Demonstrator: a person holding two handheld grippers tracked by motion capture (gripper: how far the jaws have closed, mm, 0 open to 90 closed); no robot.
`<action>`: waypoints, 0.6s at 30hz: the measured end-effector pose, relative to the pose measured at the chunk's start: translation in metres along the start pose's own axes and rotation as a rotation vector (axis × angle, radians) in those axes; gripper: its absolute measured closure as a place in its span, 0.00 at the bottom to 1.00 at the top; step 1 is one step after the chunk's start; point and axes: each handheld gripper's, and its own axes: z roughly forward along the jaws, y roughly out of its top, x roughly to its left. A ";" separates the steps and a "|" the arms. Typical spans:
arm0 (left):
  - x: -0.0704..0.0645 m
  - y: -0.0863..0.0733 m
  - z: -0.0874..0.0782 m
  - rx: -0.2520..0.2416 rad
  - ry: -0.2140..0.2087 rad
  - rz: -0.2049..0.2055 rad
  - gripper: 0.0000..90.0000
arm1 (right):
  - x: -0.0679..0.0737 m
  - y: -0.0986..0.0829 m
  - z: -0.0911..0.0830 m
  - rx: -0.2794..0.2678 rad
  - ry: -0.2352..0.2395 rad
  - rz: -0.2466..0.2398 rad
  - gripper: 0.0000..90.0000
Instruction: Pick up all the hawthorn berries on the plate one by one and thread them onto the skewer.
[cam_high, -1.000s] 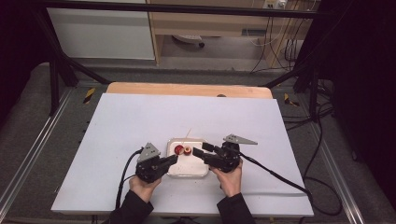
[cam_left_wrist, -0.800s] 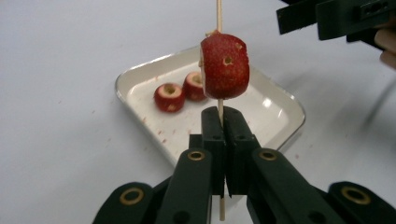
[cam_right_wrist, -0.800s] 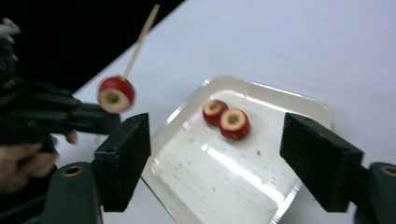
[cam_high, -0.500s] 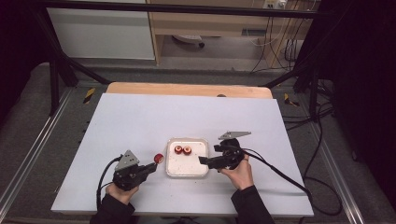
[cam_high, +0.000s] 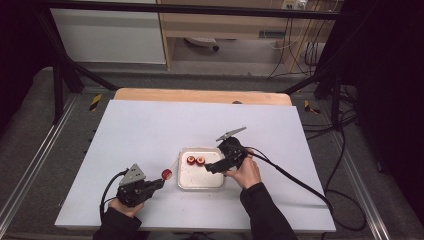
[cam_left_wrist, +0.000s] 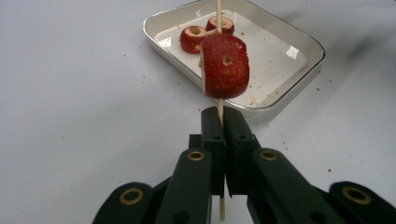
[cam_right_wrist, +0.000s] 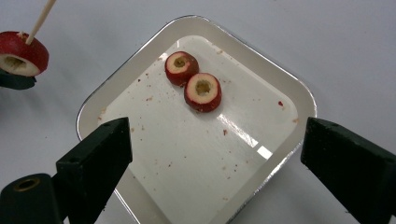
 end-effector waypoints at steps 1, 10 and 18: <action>0.000 0.000 0.000 0.000 -0.003 -0.002 0.98 | 0.001 0.003 0.002 0.008 0.002 -0.001 0.10; 0.001 -0.002 0.002 0.004 -0.006 -0.012 0.98 | 0.008 0.024 0.021 0.075 -0.012 -0.013 0.13; 0.001 -0.002 0.002 0.000 -0.001 -0.005 0.98 | 0.011 0.043 0.032 0.128 -0.013 -0.035 0.23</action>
